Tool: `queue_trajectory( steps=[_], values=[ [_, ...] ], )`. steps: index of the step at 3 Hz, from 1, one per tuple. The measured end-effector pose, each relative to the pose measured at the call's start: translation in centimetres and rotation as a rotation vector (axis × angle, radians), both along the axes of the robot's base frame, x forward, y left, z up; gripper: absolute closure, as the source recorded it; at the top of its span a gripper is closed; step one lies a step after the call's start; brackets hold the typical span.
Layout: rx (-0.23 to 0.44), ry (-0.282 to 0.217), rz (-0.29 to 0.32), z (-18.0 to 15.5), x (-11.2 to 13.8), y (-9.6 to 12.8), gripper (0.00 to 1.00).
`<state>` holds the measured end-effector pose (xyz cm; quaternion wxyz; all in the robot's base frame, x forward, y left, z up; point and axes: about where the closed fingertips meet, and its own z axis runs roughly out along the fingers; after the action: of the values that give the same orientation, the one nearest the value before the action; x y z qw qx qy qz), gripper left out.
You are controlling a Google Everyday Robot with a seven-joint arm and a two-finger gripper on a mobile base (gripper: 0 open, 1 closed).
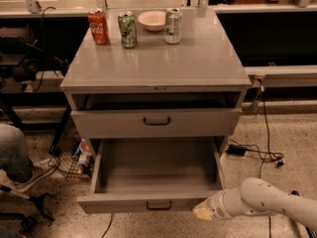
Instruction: Close middle drawer
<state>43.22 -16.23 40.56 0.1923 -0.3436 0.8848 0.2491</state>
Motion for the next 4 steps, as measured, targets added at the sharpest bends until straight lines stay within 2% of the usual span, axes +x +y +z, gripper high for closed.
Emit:
queue_trajectory(
  steps=[1, 3, 4],
  values=[
    [0.021, -0.032, 0.008, -0.2, 1.4, 0.8, 1.00],
    [0.093, -0.143, 0.047, 0.3, 6.9, 3.8, 1.00],
    [0.093, -0.143, 0.047, 0.3, 6.9, 3.8, 1.00]
  ],
)
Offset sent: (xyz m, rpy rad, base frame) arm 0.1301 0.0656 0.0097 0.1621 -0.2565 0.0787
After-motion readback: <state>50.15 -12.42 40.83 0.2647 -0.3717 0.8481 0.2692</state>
